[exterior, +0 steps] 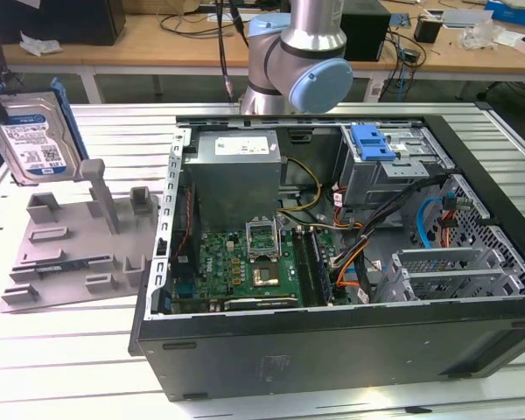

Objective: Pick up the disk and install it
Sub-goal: 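Pick up the disk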

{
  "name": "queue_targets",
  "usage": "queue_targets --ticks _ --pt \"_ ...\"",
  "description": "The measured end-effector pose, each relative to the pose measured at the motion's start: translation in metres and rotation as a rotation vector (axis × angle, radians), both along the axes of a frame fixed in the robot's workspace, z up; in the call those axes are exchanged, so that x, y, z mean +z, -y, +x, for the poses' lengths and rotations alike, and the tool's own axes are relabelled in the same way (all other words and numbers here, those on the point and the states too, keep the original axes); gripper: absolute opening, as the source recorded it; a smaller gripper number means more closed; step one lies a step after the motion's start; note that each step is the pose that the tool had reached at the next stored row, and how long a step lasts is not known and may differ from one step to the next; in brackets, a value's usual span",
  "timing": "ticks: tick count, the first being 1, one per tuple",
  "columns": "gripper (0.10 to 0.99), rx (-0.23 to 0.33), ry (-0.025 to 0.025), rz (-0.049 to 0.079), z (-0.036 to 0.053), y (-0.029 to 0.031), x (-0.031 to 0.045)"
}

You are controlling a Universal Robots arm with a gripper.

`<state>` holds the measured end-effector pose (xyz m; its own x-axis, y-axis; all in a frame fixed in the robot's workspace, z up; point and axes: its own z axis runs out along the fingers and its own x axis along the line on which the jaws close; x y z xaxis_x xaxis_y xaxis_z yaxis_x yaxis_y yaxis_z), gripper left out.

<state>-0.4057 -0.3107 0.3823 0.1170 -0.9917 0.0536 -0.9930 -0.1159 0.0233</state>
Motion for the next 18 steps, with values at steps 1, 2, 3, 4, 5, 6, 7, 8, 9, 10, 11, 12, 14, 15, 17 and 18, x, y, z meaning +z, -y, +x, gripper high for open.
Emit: queue_targets --ticks 1,2,3,4,5,6,7,8,9,10,11,12,14,15,17,18 --pt "0.369 0.0 0.0 -0.001 0.0 0.0 0.002" --pt "0.369 0.0 0.0 -0.002 0.0001 0.0 0.0068" --pt "0.369 0.0 0.0 -0.003 0.0002 0.0 0.0092" --pt "0.369 0.0 0.0 -0.004 0.0002 0.0 0.0118" --pt "0.369 0.0 -0.0001 -0.005 0.0003 0.0 0.0168" --pt "0.369 0.0 0.0 -0.006 0.0004 0.0 0.0192" --pt "0.369 0.0 0.0 -0.007 0.0005 0.0 0.0229" --pt "0.369 0.0 0.0 -0.009 0.0006 0.0 0.0279" --pt "0.369 0.0 0.0 -0.011 0.0007 0.0 0.0333" --pt "0.369 0.0 -0.0001 -0.012 0.0008 0.0 0.0379" --pt "0.369 0.0 0.0 -0.013 0.001 0.0 0.0425" --pt "0.369 0.0 0.0 -0.014 0.001 0.0 0.0451" --pt "0.369 0.0 -0.0001 -0.017 0.0012 0.0 0.0544" --pt "0.369 0.0 0.0 -0.017 0.0013 0.0 0.0574" --pt "0.369 0.0 0.0 -0.018 0.0015 0.0 0.0633" --pt "0.369 0.0 0.0 -0.018 0.0015 0.0 0.066"
